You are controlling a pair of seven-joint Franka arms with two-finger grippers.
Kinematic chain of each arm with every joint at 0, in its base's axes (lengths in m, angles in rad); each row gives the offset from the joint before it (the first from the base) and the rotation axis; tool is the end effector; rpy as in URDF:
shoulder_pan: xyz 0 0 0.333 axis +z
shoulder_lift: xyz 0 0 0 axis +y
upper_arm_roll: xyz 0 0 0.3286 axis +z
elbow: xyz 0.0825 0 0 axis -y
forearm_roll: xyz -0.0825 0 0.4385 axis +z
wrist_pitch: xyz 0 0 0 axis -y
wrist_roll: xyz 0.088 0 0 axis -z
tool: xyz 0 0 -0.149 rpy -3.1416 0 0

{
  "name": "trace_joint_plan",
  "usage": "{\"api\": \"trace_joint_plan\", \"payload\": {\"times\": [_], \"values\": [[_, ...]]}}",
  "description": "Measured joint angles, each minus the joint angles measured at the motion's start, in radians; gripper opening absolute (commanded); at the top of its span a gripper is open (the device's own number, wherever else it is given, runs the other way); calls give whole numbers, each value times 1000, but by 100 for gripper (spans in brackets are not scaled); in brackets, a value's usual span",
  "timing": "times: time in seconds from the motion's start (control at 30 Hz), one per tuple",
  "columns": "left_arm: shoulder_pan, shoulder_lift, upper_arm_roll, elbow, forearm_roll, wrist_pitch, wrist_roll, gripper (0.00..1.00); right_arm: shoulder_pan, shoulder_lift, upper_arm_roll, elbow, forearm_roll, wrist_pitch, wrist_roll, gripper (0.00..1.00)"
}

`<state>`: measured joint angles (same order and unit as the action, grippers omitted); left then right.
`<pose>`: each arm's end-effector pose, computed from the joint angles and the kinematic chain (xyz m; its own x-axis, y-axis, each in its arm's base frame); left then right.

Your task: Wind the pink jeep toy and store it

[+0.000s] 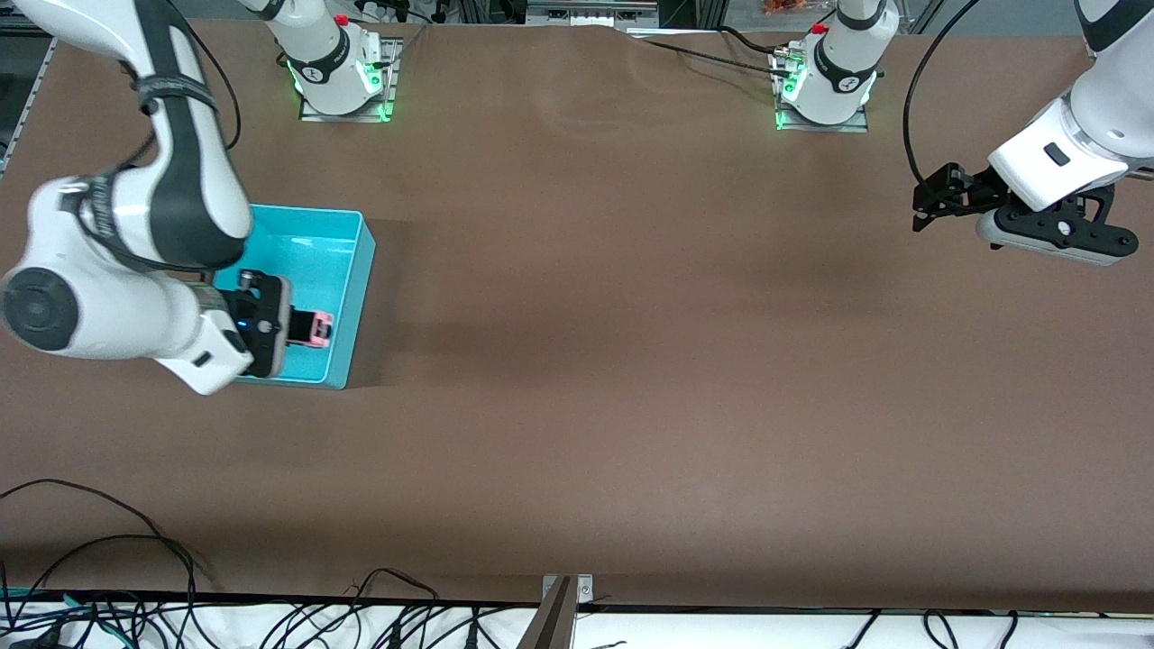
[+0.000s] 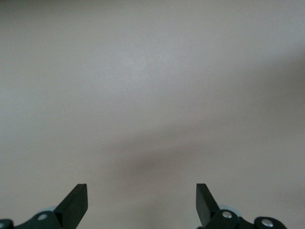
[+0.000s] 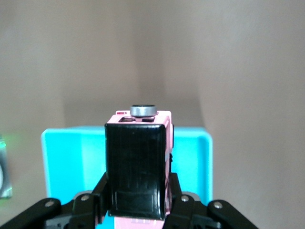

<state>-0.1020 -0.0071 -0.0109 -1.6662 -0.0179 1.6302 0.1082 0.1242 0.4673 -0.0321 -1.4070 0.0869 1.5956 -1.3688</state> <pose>0.6037 -0.0711 0.5542 0.9755 -0.2182 -0.0268 -0.2177 -0.9758 0.0208 0.7041 0.0808 0.3699 0.1242 0.9922 0.0119 0.9521 -0.1158 -0.2831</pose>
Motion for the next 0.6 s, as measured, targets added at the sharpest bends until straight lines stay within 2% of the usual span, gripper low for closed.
{"api": "trace_joint_plan", "payload": {"times": [0.1,0.27,0.6], "values": [[0,0,0,0,0,0,-1,100,-8,-19,-26,-38,0,-5,-38,11],[0,1,2,1,0,0,-2,100,-9,-60,-60,-174,2,58,-105,11],[0,1,4,3,0,0,-2,100,-9,-185,-98,-584,5,342,-210,11]]}}
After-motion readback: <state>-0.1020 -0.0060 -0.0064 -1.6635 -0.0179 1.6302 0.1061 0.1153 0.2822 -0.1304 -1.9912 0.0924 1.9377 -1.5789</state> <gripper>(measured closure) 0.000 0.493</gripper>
